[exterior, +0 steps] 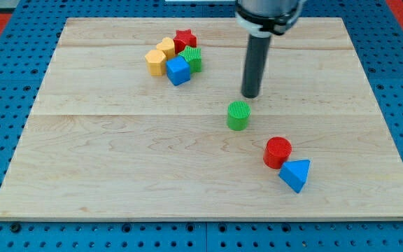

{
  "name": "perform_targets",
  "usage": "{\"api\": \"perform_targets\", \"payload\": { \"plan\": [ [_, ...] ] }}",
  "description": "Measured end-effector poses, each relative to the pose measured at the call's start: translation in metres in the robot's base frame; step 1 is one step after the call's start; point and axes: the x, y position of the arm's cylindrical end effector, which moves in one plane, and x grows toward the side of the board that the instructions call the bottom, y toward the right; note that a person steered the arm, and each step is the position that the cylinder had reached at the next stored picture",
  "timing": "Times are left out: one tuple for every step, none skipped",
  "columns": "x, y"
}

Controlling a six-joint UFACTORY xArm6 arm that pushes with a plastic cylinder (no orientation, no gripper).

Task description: Separate the blue cube and green star from the group of blocks

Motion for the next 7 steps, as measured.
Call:
{"api": "perform_targets", "payload": {
  "plan": [
    [0.059, -0.05],
    [0.061, 0.007],
    [0.075, 0.026],
    [0.039, -0.023],
    [-0.053, -0.012],
    [-0.123, -0.03],
    [-0.156, -0.046]
  ]
}}
